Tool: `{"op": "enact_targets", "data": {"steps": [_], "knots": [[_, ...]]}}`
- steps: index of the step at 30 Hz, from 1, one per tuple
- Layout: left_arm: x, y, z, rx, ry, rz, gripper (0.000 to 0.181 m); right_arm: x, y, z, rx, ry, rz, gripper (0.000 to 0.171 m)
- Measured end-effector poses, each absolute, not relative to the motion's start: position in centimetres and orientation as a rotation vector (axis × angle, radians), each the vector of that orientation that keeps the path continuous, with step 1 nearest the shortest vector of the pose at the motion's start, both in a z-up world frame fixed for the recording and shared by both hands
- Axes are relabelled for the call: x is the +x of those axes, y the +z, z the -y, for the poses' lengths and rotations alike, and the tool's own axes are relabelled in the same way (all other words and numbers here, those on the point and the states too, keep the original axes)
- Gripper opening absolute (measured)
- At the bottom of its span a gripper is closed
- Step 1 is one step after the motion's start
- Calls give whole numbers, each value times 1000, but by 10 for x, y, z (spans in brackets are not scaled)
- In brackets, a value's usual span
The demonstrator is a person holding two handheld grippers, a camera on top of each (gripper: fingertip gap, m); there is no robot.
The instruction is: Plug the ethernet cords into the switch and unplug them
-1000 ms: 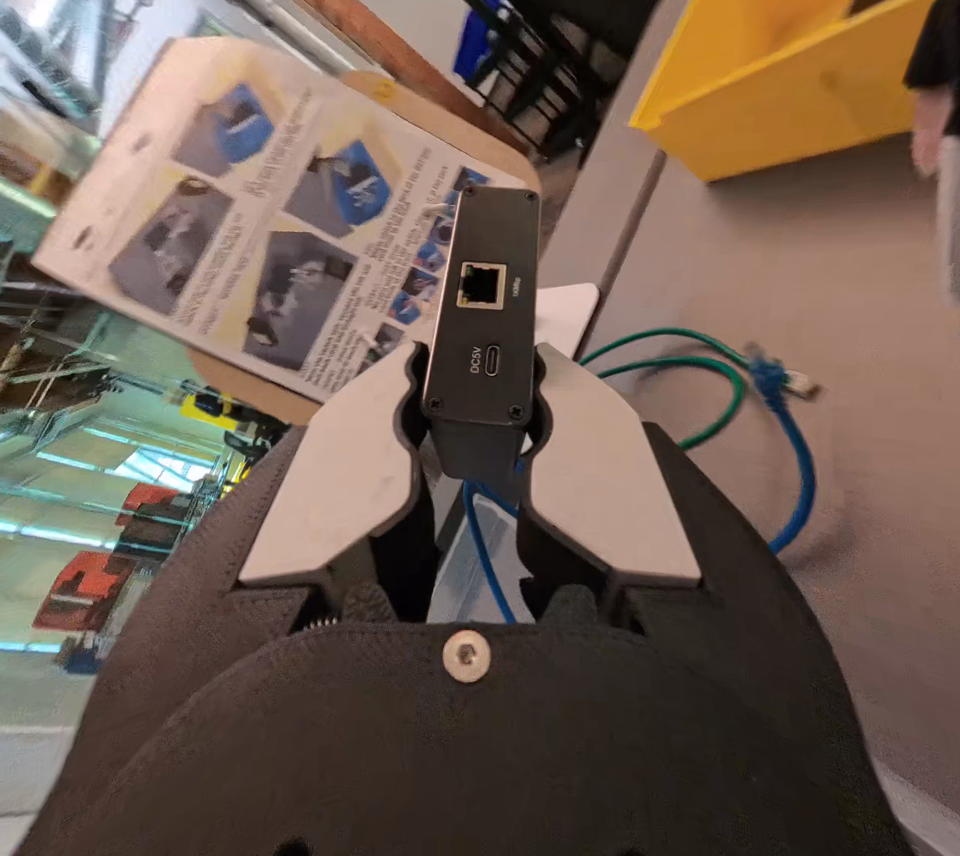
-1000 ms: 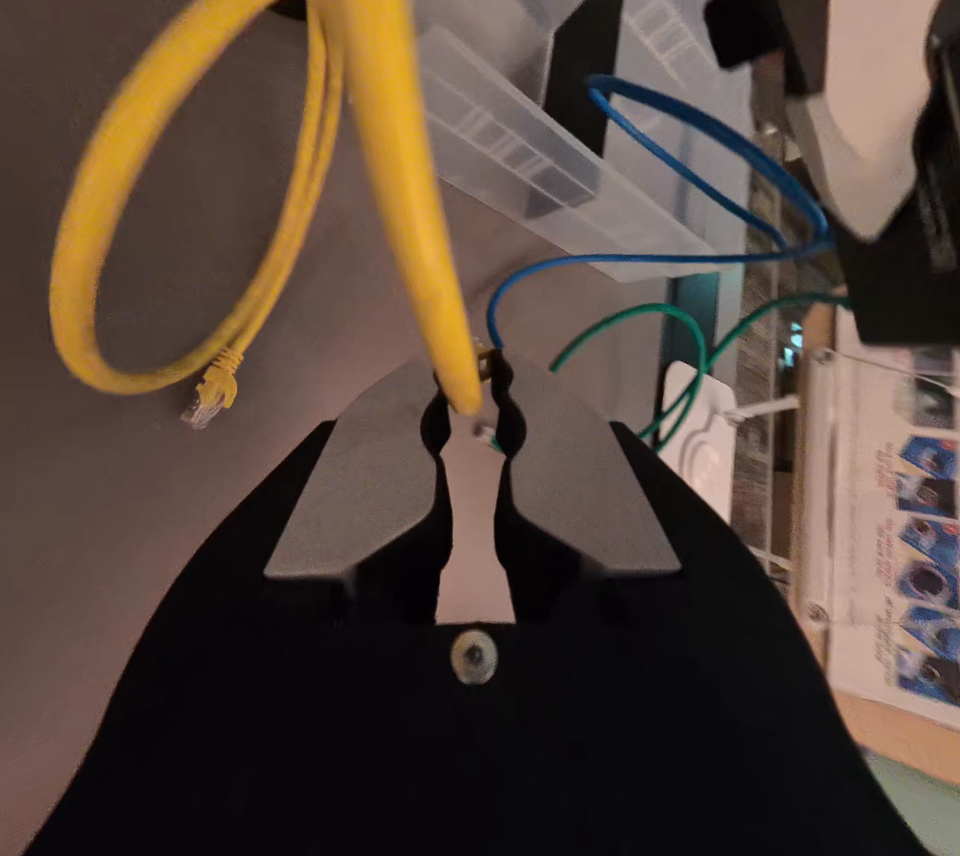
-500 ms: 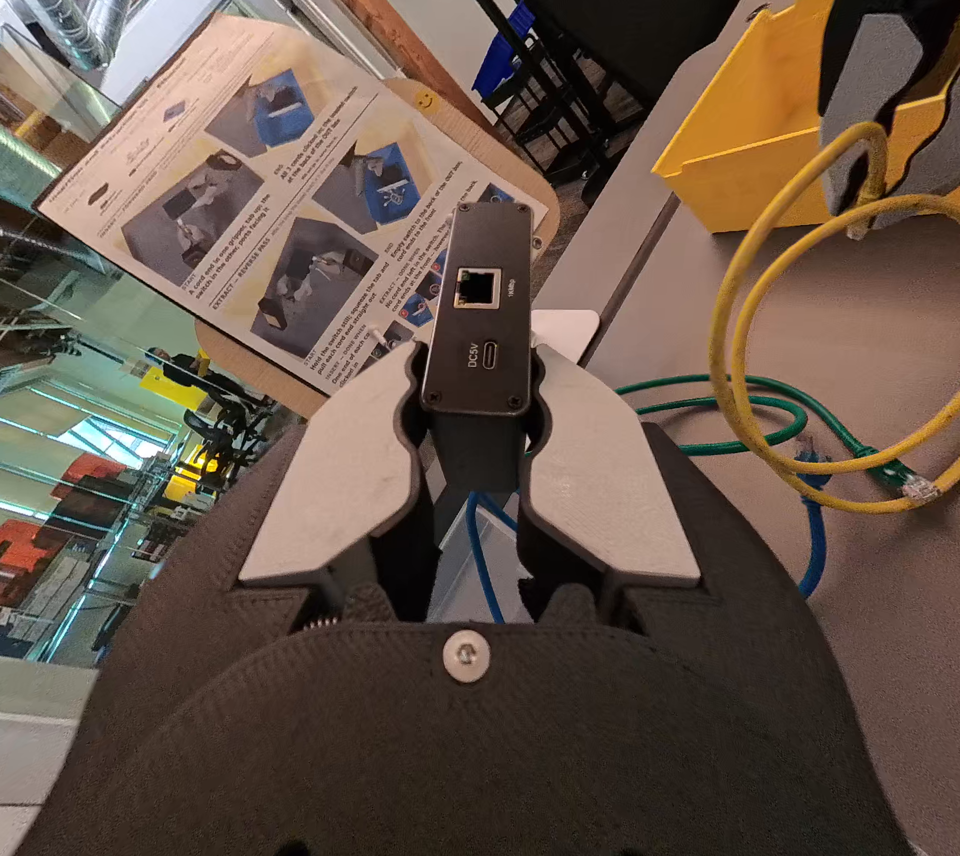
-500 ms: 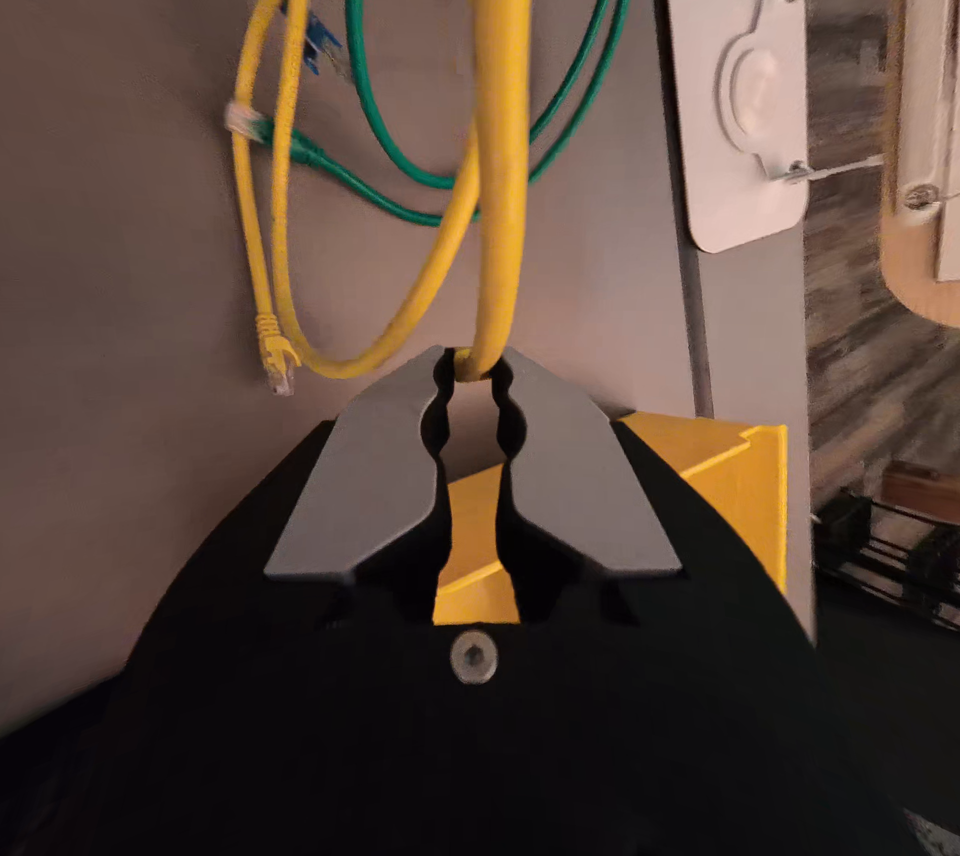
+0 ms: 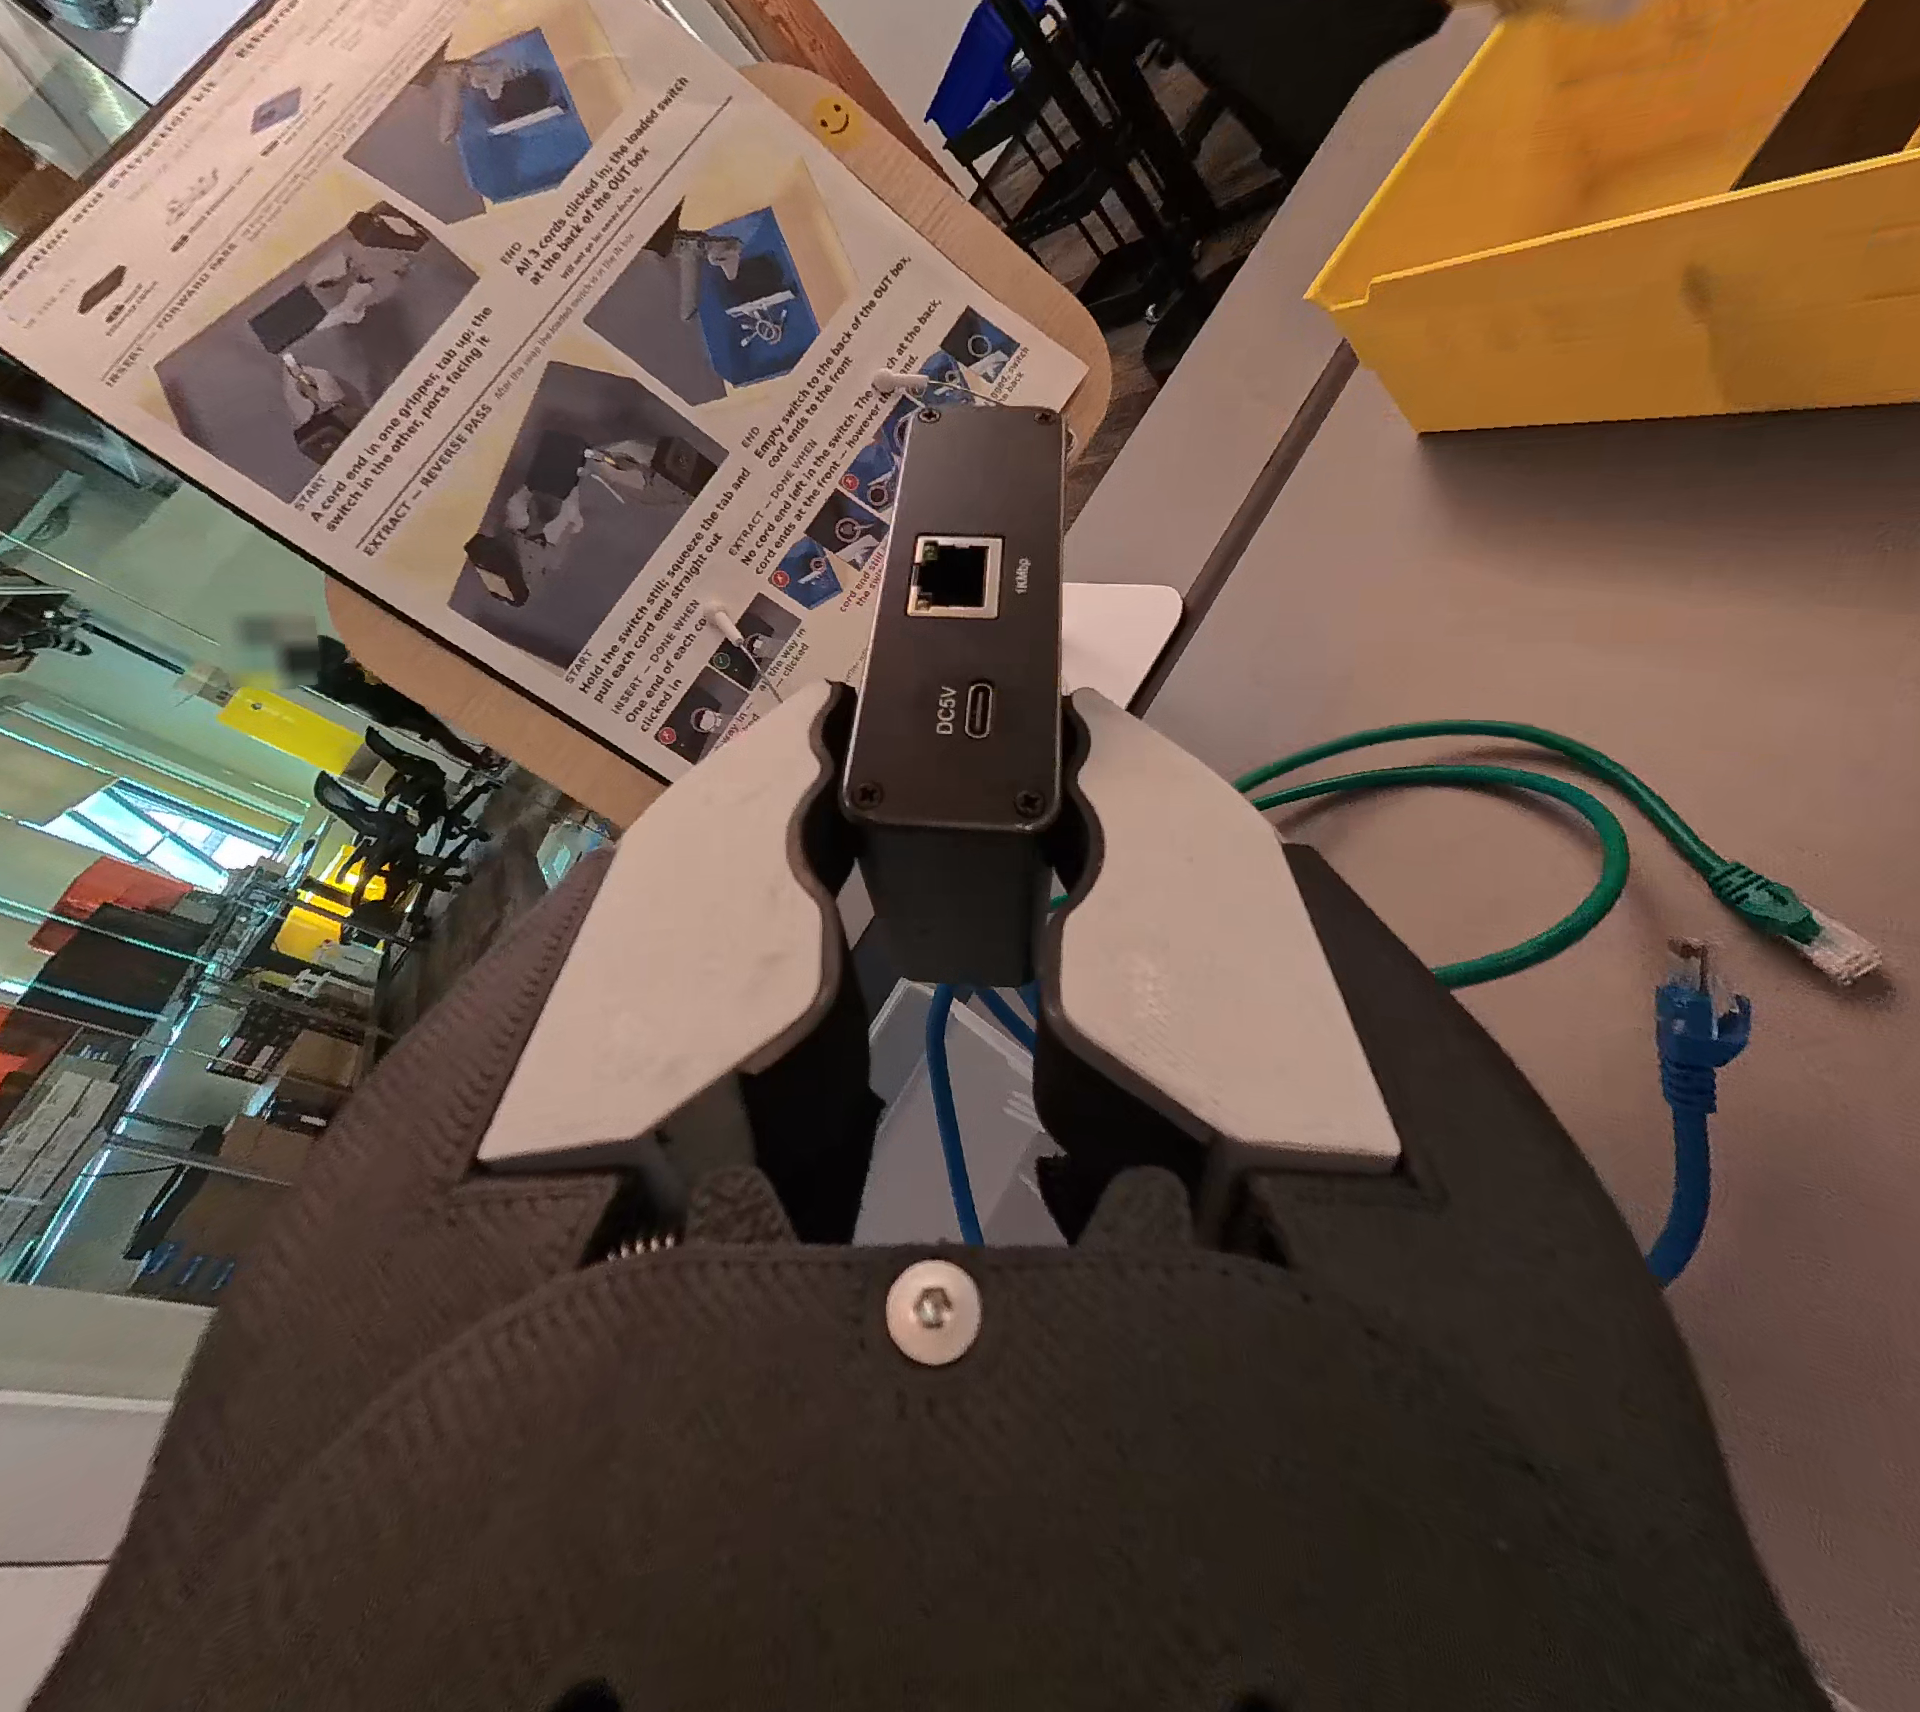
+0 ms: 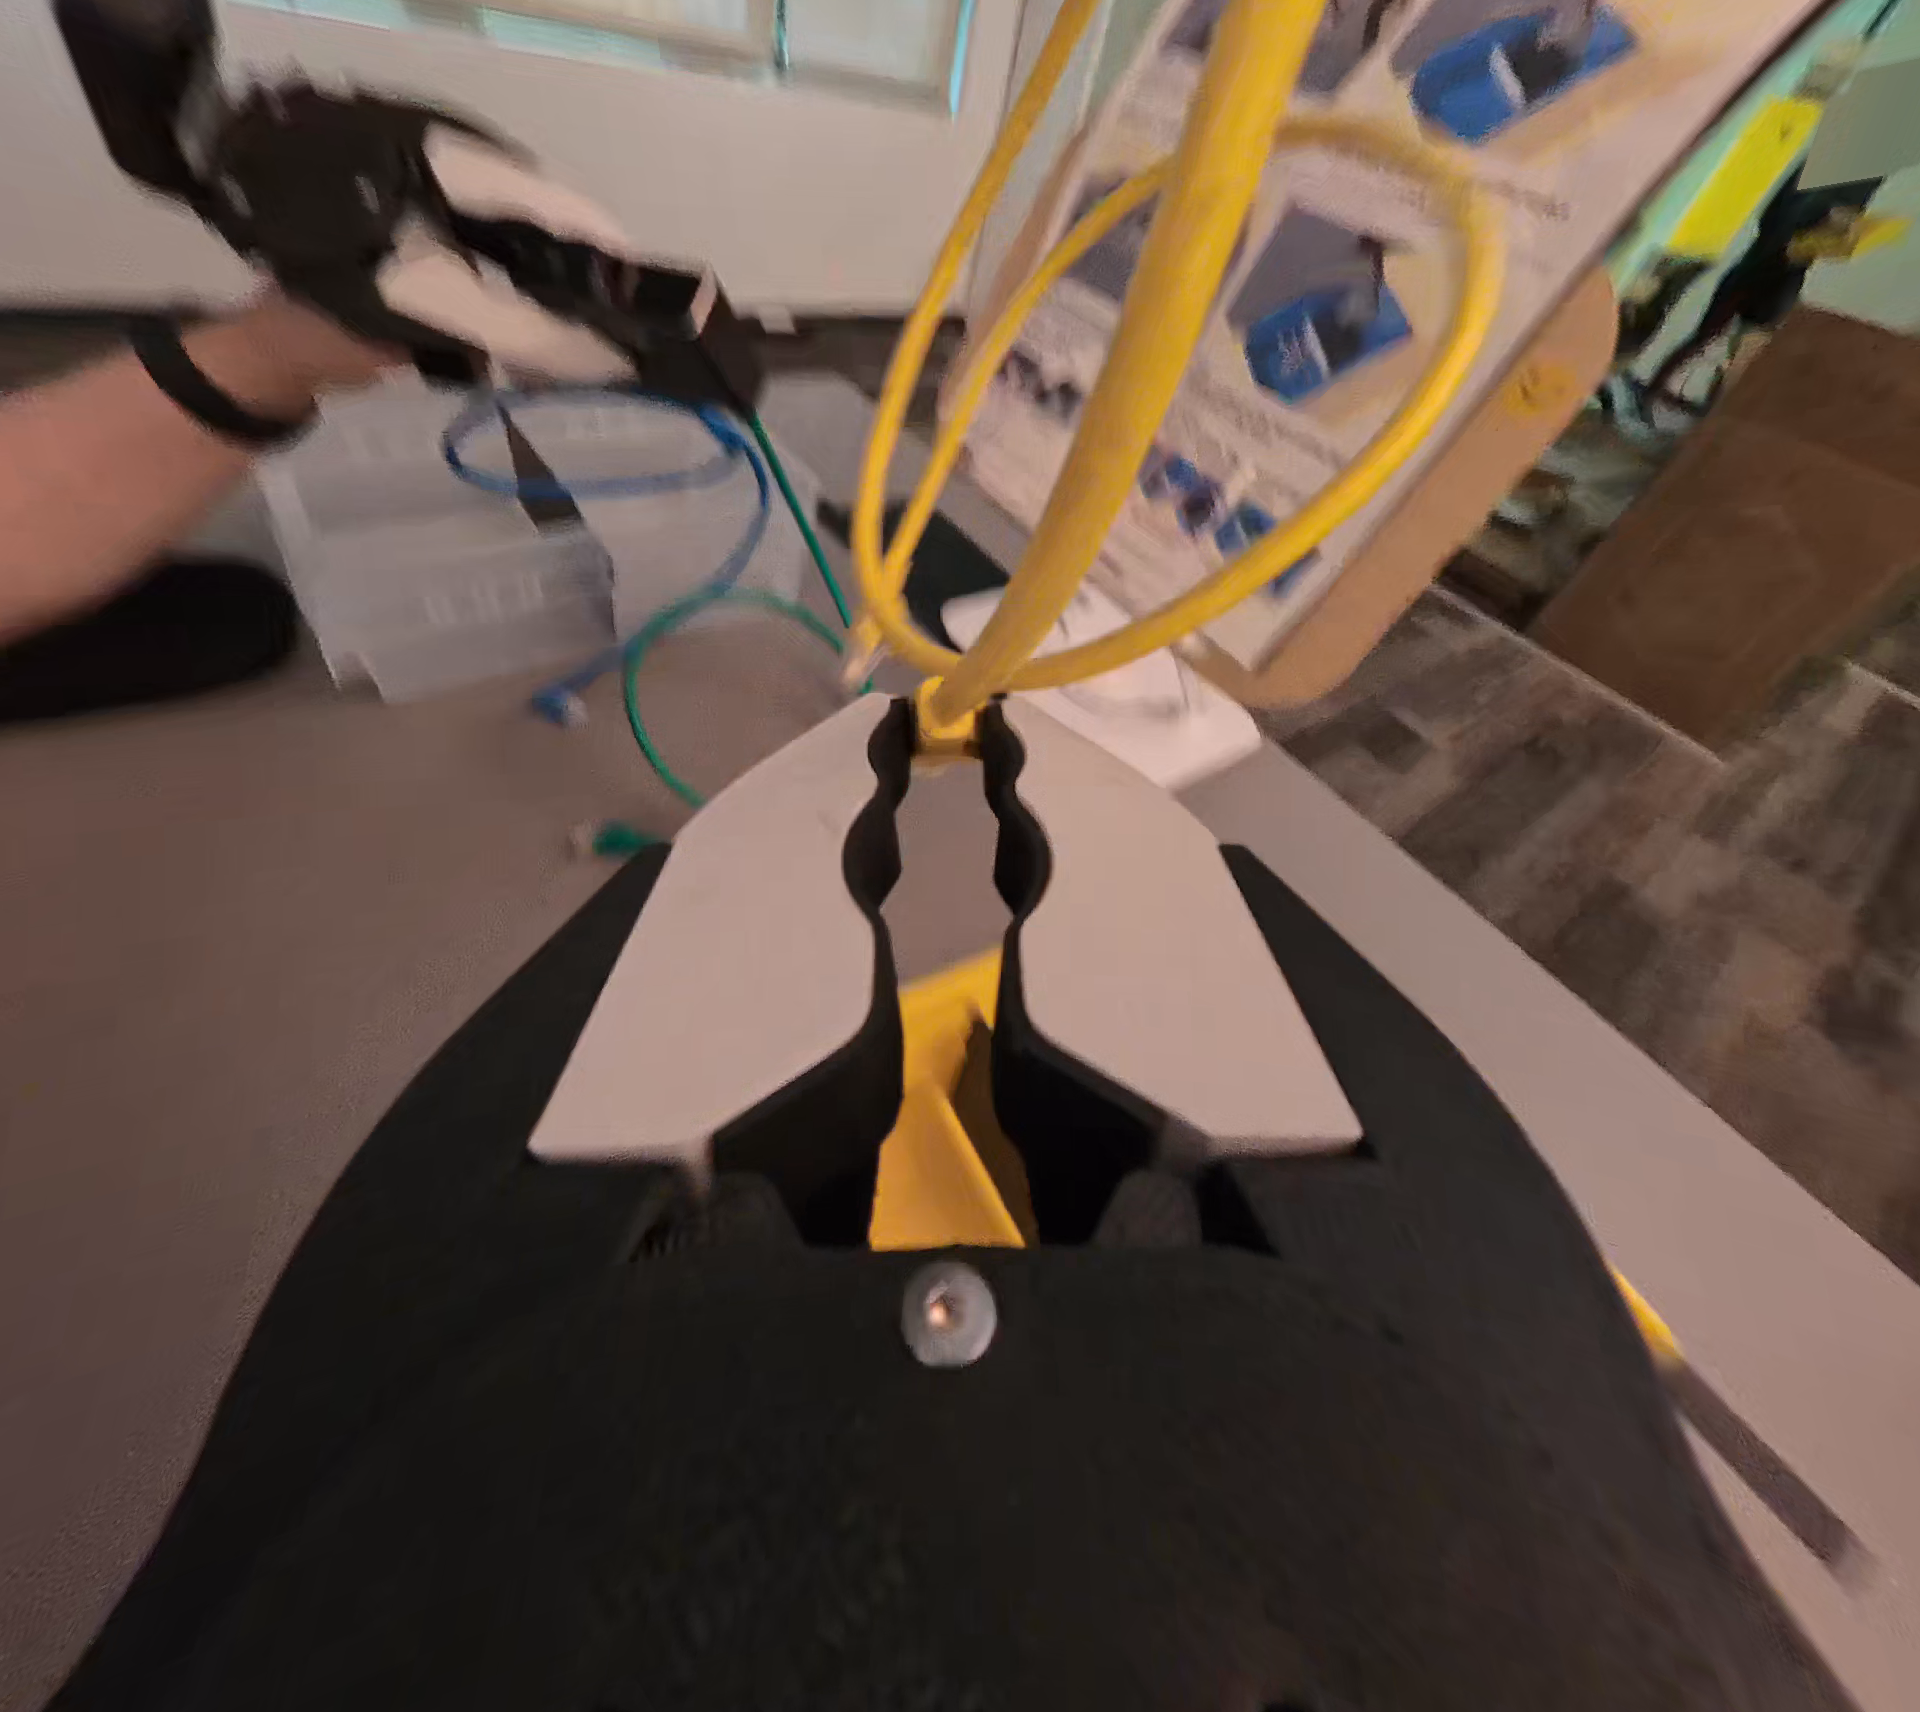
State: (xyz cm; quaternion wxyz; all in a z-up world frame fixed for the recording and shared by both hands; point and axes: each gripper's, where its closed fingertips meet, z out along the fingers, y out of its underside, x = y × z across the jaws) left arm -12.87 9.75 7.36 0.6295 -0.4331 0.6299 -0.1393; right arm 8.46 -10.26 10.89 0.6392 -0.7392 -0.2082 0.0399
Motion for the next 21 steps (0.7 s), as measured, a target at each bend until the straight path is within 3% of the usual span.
{"op": "enact_targets", "data": {"steps": [7,17,21], "knots": [[-128,72,-97,-995,-315,-1448,36,153,70,162,-1890,-20,362,14],[-122,64,-96,-998,-284,-1473,36,139,44,175,-1979,121,488,13],[-121,63,-95,-999,-287,-1477,36,152,-20,182,-2397,76,422,14]]}}
